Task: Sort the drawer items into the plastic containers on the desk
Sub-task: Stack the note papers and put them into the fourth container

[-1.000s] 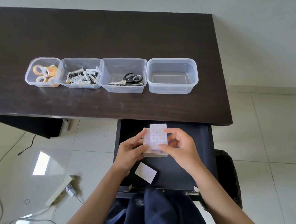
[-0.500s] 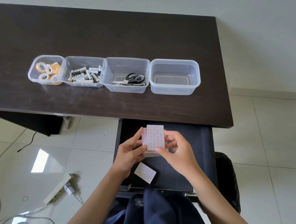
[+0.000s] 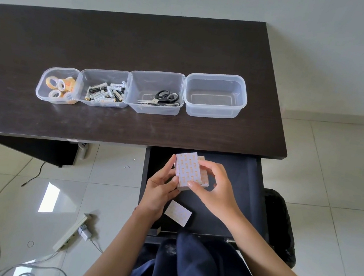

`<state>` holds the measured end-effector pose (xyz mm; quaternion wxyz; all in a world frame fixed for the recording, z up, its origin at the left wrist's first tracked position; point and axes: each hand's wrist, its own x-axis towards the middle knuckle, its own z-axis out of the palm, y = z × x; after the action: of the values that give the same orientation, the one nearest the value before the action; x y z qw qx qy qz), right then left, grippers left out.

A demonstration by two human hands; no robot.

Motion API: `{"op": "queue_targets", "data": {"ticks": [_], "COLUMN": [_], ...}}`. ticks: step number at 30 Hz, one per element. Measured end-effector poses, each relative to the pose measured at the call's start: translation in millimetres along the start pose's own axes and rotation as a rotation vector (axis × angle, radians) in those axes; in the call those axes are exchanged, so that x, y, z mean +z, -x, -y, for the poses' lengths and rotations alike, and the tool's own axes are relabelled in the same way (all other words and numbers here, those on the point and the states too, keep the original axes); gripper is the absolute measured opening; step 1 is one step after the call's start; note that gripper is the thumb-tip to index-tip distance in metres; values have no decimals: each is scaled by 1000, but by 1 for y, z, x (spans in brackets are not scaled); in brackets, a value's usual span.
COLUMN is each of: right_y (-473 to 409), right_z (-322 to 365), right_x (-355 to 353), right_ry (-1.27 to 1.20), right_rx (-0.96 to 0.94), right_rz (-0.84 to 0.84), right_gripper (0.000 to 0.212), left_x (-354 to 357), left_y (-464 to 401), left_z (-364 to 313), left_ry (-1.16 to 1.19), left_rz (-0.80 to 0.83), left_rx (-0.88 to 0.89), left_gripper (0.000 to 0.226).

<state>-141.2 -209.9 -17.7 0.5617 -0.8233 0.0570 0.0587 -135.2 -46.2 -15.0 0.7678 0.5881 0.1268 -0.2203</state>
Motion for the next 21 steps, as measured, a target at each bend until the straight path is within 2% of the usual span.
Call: {"op": "queue_targets", "data": {"ticks": [12,21], "right_y": [-2,-4], "right_z": [-9,-4], "right_x": [3,5], "right_ry": [-97,-66], "right_rx": [11,-49], "right_rz": [-23,-58], "right_gripper": [52,52], "left_x": [6,15], "left_y": [-2,-1], "left_z": [0,-6], "left_ry": [0,-51], "left_rz": [-7,-19], "left_rx": [-4,85], "left_gripper": [46,49]}}
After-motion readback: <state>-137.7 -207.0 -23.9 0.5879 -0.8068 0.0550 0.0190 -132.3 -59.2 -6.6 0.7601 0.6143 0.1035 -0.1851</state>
